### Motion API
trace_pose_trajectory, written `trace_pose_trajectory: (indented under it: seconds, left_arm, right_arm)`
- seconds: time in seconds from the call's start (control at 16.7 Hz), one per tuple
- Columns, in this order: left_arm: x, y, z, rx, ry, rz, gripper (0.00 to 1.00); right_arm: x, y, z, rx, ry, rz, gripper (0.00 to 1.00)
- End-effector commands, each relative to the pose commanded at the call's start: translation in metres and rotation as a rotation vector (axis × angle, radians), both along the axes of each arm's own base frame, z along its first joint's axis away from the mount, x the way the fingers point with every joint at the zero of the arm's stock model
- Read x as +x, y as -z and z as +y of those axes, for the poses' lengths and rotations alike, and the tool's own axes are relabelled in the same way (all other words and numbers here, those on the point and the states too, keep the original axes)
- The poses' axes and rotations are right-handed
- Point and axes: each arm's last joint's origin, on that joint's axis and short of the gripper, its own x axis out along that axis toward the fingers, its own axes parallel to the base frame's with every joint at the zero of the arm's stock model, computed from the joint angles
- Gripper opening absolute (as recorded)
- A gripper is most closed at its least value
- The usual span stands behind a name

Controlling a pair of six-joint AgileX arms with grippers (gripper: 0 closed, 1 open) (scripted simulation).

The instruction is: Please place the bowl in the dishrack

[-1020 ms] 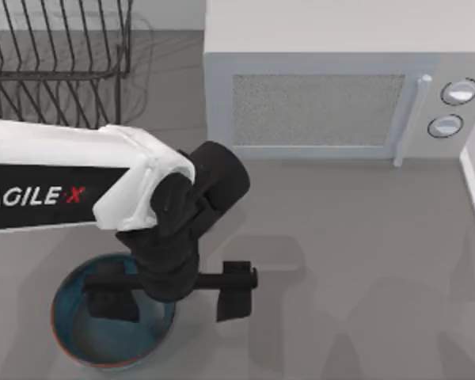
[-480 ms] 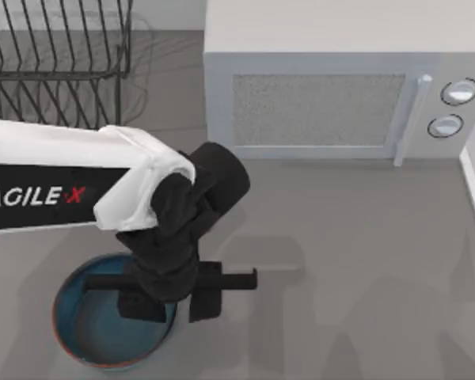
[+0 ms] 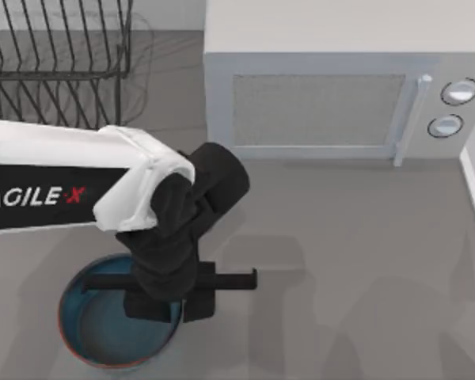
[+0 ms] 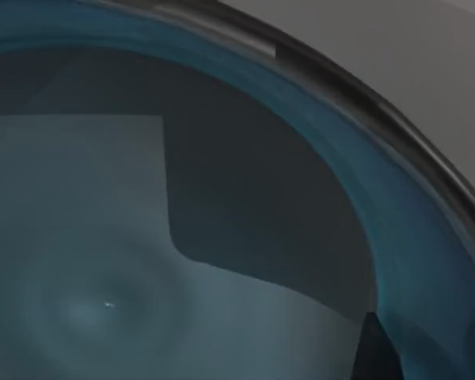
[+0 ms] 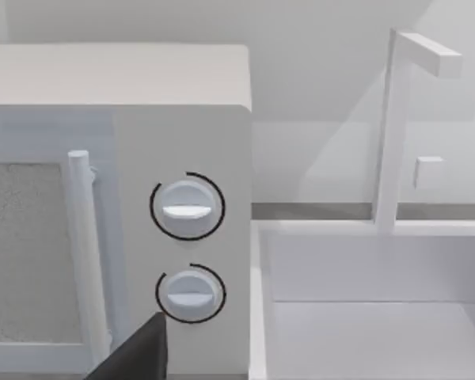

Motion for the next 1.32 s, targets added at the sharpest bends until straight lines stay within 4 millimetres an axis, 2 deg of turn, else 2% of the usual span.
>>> trace_pose_trajectory:
  seconds: [0.24,0.42,0.54,0.72,1.02,1.14,1.32]
  left_arm:
    - [0.000,-0.001,0.000,-0.002,0.000,-0.001,0.00]
    - [0.005,-0.017,-0.007,-0.003,0.006,-0.003,0.00]
    - [0.011,-0.041,-0.014,-0.005,0.008,-0.006,0.00]
    - [0.014,-0.089,-0.018,0.013,0.006,0.014,0.00]
    - [0.006,-0.173,-0.007,0.017,0.002,0.019,0.00]
    - [0.002,-0.194,-0.002,0.004,0.000,0.004,0.00]
    - [0.000,-0.201,0.000,-0.002,0.000,-0.002,0.00]
  right_arm:
    - [0.000,0.000,0.000,0.000,0.000,0.000,1.00]
    - [0.000,0.000,0.000,0.000,0.000,0.000,1.00]
    - [0.000,0.000,0.000,0.000,0.000,0.000,1.00]
    - [0.000,0.000,0.000,0.000,0.000,0.000,1.00]
    - [0.000,0.000,0.000,0.000,0.000,0.000,1.00]
    - [0.000,0.000,0.000,0.000,0.000,0.000,1.00]
    - [0.000,0.000,0.000,0.000,0.000,0.000,1.00]
